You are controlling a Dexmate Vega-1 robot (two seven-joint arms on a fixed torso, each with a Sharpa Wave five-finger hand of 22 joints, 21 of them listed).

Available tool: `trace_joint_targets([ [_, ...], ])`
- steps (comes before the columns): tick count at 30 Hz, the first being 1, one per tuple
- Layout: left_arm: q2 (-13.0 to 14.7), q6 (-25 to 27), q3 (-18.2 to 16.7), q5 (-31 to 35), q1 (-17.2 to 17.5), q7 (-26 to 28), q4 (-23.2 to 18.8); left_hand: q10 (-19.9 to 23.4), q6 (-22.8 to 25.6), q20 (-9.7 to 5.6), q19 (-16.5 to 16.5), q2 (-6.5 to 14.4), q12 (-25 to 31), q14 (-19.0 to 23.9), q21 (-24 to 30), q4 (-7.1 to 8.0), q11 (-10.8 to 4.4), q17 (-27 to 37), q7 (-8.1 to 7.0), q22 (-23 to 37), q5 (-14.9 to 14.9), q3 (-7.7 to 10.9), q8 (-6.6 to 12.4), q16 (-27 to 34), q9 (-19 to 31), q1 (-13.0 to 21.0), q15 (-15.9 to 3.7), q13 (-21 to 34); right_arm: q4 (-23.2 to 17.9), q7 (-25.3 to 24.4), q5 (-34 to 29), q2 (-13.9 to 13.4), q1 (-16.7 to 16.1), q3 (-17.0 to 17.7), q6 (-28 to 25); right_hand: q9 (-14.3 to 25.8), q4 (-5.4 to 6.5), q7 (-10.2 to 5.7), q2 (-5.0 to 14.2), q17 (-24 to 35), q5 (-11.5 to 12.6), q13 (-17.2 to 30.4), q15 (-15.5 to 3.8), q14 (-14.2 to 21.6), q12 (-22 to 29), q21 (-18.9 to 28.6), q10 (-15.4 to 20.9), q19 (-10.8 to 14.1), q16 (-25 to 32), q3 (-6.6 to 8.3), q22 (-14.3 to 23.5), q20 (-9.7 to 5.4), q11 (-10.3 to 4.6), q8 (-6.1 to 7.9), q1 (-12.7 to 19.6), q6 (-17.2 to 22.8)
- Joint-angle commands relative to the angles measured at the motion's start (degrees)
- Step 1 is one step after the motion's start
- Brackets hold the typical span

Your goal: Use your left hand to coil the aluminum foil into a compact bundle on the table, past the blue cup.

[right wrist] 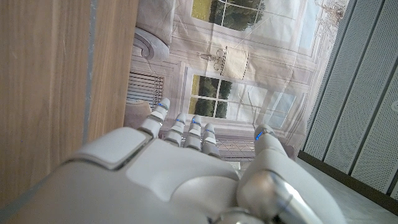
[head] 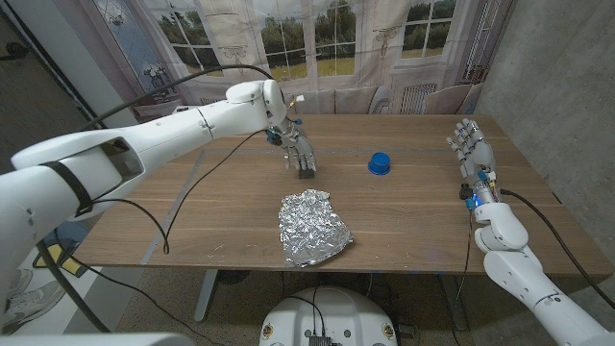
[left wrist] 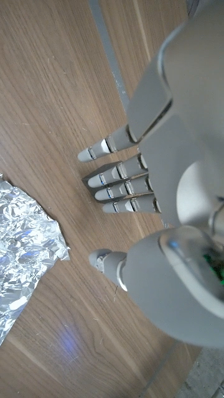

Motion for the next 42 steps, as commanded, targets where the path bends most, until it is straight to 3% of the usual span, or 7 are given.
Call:
trace_joint_targets([
  [1,-3.13,0.03,4.71,7.0,-1.85,-3.88,1.41,1.33,1.16,-0.1,0.82,0.13,0.92,1.14,0.42,-0.07,-0.1,0.64,0.11,0.23,0.1,-0.4,0.24,0.93,0.08,1.15,0.04,0.59,0.02,-0.5,-0.43,0.41,-0.08,-0.27,0.28,0.17,0.03,-0.03,0.0,-0.08,0.22,0.11,-0.05,0.77,0.18,0.44,0.51,0.6,0.13,-0.05,0.19,-0.16,-0.21,0.55,-0.28,0.43],
  [9,-5.04,1.11,7.97,12.79,-2.76,-5.83,1.86,2.09,2.1,-0.22,1.22,0.44,1.79,2.03,0.72,-0.04,-0.23,1.45,0.1,0.39,-0.13,-0.89,0.19,1.75,0.13,1.63,-0.08,1.32,-0.21,-1.0,-0.73,0.56,-0.39,-0.29,0.39,0.17,0.08,-0.04,-0.02,-0.18,0.25,0.08,-0.05,0.87,0.17,0.43,0.57,0.6,0.1,-0.1,0.19,-0.16,-0.16,0.54,-0.41,0.48],
  [21,-8.44,-2.9,7.84,13.76,-1.87,-7.22,6.3,4.04,4.86,-0.72,1.61,1.88,3.93,3.05,1.2,0.1,-0.12,3.17,0.39,0.67,-0.66,-1.45,0.35,3.07,0.17,2.58,-0.1,2.78,0.07,-1.56,-0.78,0.9,-1.06,0.09,1.02,0.16,0.13,-0.11,0.03,-0.3,0.3,0.04,-0.01,0.95,0.13,0.44,0.61,0.64,0.04,-0.12,0.19,-0.13,-0.18,0.55,-0.56,0.61],
  [23,-9.07,-3.47,7.89,13.77,-1.88,-7.73,7.31,4.12,6.33,-0.66,1.56,2.13,4.74,3.15,1.35,-0.02,-0.3,4.04,-2.35,0.78,-0.98,-1.9,0.4,3.58,0.15,3.06,-0.12,3.56,0.18,-1.54,-0.74,0.95,-1.12,0.12,1.11,0.16,0.13,-0.08,0.02,-0.32,0.3,0.03,-0.02,0.95,0.12,0.44,0.62,0.66,0.03,-0.12,0.19,-0.14,-0.22,0.53,-0.57,0.57],
  [26,-9.93,-3.75,8.51,14.67,-2.11,-8.39,8.21,4.71,7.24,-0.68,1.45,2.53,5.52,3.51,1.45,-0.09,-0.13,4.64,-3.07,0.91,-1.13,-2.06,0.4,4.06,0.15,3.52,-0.12,4.11,0.41,-1.45,-0.57,1.07,-1.12,0.16,1.26,0.16,0.12,-0.1,0.03,-0.34,0.31,0.03,-0.01,0.97,0.12,0.44,0.63,0.66,0.02,-0.12,0.19,-0.15,-0.2,0.53,-0.58,0.58],
  [31,-11.13,-4.07,9.33,16.05,-2.28,-9.23,9.12,5.26,8.84,-0.73,1.37,2.83,6.86,3.9,1.71,-0.18,-0.47,5.82,-1.47,1.16,-1.44,-2.67,0.32,4.88,0.18,4.1,0.02,5.21,0.82,-1.3,-0.47,1.26,-1.04,0.17,1.56,0.16,0.13,-0.09,0.06,-0.4,0.34,0.01,-0.04,1.01,0.1,0.44,0.65,0.68,-0.01,-0.11,0.18,-0.15,-0.22,0.52,-0.61,0.6],
  [42,-13.33,-3.57,12.06,20.83,-2.99,-11.48,10.2,6.32,10.54,-0.96,1.58,3.24,9.17,4.84,2.33,-0.35,-0.46,7.87,0.14,1.66,-1.71,-3.58,-0.14,6.51,0.22,5.13,-0.22,7.02,1.33,-0.96,-0.32,1.48,-1.02,0.29,2.29,0.16,0.18,-0.17,0.09,-0.5,0.37,-0.02,0.15,1.19,0.07,0.44,0.68,0.72,-0.03,-0.13,0.18,-0.17,-0.27,0.5,-0.75,0.66],
])
